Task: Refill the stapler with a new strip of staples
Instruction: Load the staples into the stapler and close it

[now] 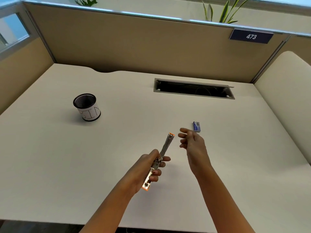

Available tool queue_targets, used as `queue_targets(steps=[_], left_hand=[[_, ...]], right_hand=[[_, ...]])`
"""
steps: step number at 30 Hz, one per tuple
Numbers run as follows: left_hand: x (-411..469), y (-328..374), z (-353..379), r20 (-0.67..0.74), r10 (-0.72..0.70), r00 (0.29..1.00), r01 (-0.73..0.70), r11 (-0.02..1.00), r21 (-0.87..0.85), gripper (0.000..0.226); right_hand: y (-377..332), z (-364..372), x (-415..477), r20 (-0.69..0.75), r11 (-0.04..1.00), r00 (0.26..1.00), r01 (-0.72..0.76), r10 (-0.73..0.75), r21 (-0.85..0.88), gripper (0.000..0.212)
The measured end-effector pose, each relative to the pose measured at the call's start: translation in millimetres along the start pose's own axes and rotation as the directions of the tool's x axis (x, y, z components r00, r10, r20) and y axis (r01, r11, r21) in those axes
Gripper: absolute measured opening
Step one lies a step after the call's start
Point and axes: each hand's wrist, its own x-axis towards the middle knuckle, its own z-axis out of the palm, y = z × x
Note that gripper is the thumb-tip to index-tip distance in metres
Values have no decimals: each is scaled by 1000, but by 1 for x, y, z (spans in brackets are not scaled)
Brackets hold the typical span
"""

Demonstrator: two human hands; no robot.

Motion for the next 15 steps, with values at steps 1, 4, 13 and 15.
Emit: queue_targets(steps=[1,4,13,15], left_hand=[[0,0,0,-1,-5,1000,5,1000,-5,40],[2,2,-2,-7,-19,1000,19,1000,6,41],[4,8,-3,-24,-62,998,63,998,23,39],[4,9,-3,-15,-69,997,70,997,24,40]], right_hand=[[0,-2,0,-40,999,998,38,-38,10,35],[-1,-7,-2,-51,992,991,123,-122,16,37],[-3,-14,-14,107,981,984,153,-141,-117,21],[-3,-12,-17,171,945,954,276,-246,-178,22]])
